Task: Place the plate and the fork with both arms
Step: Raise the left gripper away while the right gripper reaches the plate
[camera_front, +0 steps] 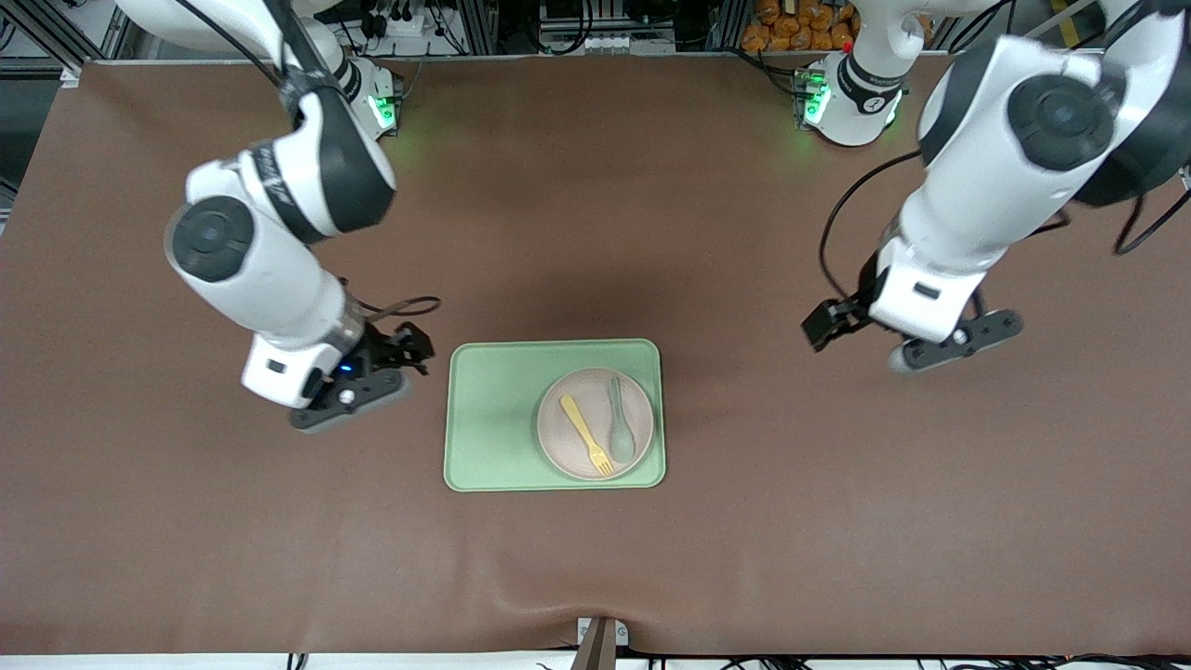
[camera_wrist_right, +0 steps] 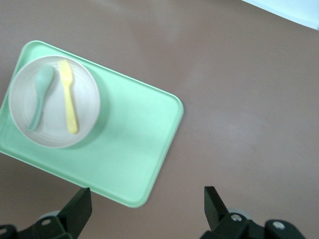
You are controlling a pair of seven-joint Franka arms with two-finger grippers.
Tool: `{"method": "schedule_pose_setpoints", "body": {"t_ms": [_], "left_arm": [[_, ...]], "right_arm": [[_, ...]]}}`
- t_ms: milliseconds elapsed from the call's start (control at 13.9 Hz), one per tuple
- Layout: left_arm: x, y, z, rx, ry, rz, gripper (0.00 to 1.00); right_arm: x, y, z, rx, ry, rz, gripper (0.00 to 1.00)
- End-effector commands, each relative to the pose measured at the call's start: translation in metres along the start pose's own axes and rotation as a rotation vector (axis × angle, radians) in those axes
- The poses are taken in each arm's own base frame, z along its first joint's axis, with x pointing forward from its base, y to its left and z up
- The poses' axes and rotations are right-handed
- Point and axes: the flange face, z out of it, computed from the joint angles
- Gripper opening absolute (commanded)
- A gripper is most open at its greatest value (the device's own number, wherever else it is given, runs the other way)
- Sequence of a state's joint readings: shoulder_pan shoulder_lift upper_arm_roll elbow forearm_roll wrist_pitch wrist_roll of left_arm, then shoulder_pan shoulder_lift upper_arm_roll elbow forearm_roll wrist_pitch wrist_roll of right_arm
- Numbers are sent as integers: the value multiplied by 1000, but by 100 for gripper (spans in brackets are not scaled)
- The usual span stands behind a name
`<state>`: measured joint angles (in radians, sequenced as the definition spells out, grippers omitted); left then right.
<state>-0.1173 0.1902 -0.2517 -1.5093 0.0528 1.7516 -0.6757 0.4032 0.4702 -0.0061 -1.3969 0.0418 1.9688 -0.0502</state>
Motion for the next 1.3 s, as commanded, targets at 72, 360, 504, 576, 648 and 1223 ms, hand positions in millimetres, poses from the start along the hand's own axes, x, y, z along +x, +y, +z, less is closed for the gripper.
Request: {"method": "schedule_pose_setpoints", "body": {"t_ms": [72, 360, 504, 576, 648, 1223], "left_arm": [[-9, -63, -46, 62, -19, 65, 100], [-31, -83, -76, 96, -49, 64, 100], [-36, -85, -80, 96, -48, 79, 100], [-30, -94, -82, 95, -46, 91, 100], [-24, -106, -83, 94, -48, 121, 100], [-6, -161, -90, 78, -70, 163, 100]], "right_arm": [[47, -54, 46, 15, 52, 15, 100], [62, -88, 107, 25, 150, -5, 95], [60, -101, 133, 24, 139, -21, 90], [59, -108, 146, 23, 137, -27, 86], [60, -112, 156, 23, 149, -30, 84], [56, -130, 211, 23, 184, -57, 49]]}}
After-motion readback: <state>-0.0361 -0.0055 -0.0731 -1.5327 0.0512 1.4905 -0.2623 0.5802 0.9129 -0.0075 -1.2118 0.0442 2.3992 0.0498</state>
